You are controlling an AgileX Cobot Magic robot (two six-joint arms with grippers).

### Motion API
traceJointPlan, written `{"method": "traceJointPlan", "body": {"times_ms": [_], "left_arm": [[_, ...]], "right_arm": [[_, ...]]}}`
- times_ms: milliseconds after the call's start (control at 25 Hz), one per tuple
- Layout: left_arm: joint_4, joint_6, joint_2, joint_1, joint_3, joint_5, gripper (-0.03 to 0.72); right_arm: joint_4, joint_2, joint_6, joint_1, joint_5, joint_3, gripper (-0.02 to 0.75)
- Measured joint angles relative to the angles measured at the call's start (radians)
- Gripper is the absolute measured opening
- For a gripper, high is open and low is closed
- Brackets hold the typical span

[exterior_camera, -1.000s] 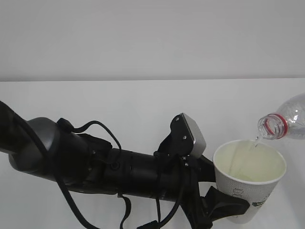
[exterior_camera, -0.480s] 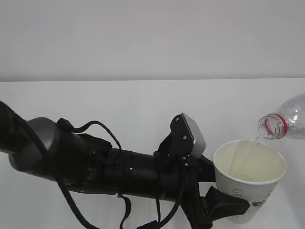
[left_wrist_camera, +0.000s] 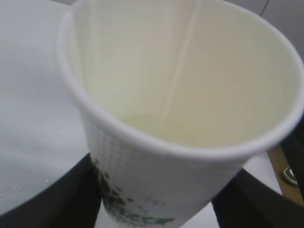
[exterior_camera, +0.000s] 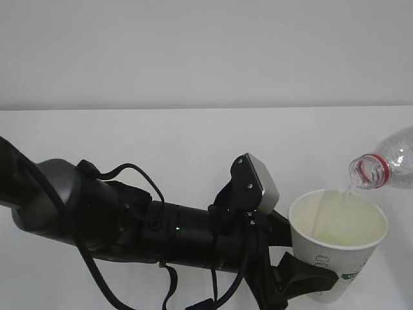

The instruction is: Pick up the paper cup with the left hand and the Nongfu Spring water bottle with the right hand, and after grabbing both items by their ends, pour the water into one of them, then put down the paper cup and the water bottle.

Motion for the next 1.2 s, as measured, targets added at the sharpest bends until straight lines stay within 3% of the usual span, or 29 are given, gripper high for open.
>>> {"method": "traceJointPlan", "body": {"times_ms": [1200], "left_arm": [[0.0, 0.0, 0.0, 0.0, 0.0, 0.002, 0.487]], "right_arm": [[0.0, 0.0, -0.012, 0.0, 0.0, 0.0, 0.43]]}}
